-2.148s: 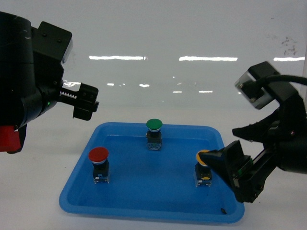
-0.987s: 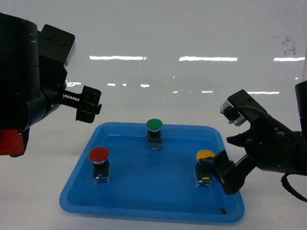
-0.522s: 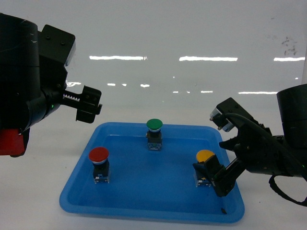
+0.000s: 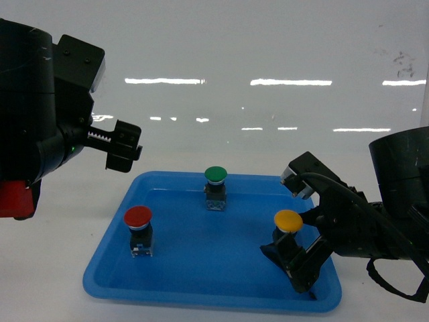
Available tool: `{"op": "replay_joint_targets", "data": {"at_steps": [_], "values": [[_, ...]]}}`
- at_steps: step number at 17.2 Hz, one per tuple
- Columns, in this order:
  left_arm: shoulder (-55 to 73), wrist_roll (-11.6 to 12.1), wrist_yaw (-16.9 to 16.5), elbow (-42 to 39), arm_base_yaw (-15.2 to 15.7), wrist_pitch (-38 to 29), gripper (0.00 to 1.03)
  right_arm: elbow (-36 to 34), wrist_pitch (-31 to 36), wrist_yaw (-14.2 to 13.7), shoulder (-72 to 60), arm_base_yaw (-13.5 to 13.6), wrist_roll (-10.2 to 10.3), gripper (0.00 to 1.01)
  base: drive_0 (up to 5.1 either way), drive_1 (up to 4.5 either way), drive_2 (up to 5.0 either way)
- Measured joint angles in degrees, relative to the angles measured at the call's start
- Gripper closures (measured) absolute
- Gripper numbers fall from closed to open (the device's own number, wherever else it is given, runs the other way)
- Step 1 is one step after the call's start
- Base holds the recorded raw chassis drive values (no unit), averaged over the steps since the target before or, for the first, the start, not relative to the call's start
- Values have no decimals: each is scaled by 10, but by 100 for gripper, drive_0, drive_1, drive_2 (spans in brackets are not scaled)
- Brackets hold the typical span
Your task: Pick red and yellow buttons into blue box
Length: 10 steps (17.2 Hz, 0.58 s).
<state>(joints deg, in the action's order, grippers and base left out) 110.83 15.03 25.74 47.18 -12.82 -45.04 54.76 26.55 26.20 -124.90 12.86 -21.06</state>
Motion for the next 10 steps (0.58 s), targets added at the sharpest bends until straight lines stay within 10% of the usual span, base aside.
{"op": "replay_joint_targets", "data": {"at_steps": [7, 10], "values": [[0, 0, 0, 0, 0, 0, 5, 2, 1, 0, 0, 0, 0, 65, 0, 0, 0], [0, 0, 0, 0, 0, 0, 5, 3, 1, 0, 0, 0, -2, 71, 0, 0, 0]]}}
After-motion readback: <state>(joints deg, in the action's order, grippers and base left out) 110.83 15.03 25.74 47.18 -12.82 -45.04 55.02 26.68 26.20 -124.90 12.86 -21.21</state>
